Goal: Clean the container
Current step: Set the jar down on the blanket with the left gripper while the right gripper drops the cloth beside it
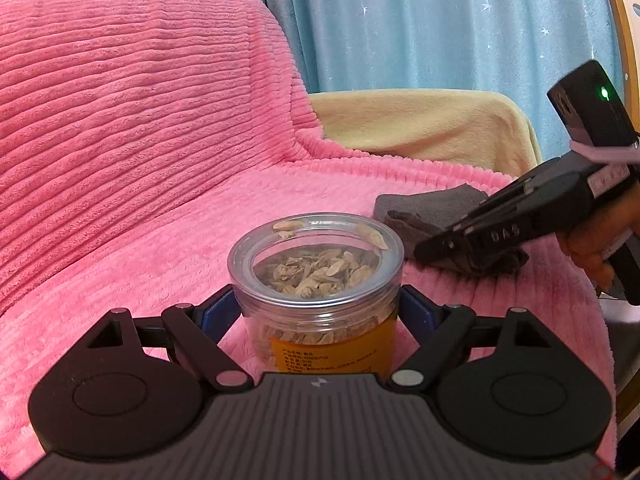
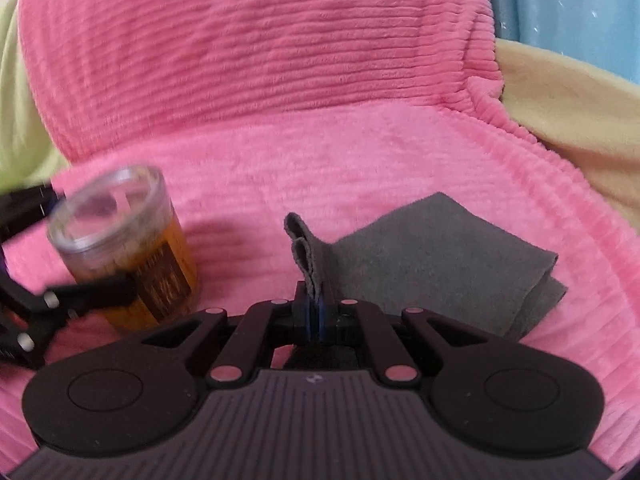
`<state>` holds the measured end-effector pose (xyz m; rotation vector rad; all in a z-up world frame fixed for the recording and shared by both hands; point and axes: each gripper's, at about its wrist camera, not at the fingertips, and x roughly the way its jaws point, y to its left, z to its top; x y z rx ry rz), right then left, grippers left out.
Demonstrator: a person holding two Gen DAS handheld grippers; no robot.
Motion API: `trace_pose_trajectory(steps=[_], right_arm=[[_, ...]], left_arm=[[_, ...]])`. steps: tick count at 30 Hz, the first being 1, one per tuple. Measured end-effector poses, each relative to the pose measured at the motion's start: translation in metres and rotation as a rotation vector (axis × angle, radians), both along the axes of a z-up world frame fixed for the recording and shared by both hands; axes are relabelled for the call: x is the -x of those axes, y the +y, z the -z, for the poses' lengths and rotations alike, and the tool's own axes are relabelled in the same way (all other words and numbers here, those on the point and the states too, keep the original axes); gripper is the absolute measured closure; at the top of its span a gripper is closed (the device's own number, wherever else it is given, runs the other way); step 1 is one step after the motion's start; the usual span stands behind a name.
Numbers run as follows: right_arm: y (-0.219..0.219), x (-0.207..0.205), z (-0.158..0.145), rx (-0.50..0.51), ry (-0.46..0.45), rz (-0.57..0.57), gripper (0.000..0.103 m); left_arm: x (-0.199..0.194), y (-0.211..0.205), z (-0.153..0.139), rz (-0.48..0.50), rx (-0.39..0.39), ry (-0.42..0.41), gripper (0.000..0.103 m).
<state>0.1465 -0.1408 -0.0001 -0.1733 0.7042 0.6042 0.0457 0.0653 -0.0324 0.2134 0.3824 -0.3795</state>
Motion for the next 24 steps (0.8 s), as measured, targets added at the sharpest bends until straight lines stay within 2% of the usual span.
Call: trace_pose_trajectory(steps=[5,8,10,14,20,24], right_arm=[[0.023,0.020,0.005,0.205,-0.115,-0.063,0.099],[0.025,0.031,-0.002,0.224,-0.150,-0.057,0.099],[0.023,0.038,-0.009,0.224,-0.168,-0.046,0.099],[0.019,0.054,-0.023,0.206,-0.191,-0.011,0.099],[0.003,0.087,-0.029,0.124,-0.091,0.076,0.099],[-0.009,0.101,-0.033,0.054,-0.044,0.136,0.099]], left_arm=[[0.006,-0.007,-0.001,-0.011,-0.022,-0.002,0.017],[0.008,-0.009,-0.002,-0.017,-0.037,-0.002,0.017],[0.011,-0.011,-0.004,-0.023,-0.059,-0.012,0.016],[0.020,-0.009,-0.010,-0.037,-0.080,-0.011,0.007],[0.043,-0.004,-0.027,-0.068,-0.048,0.021,0.001],[0.054,-0.005,-0.028,-0.126,-0.004,0.108,0.001]])
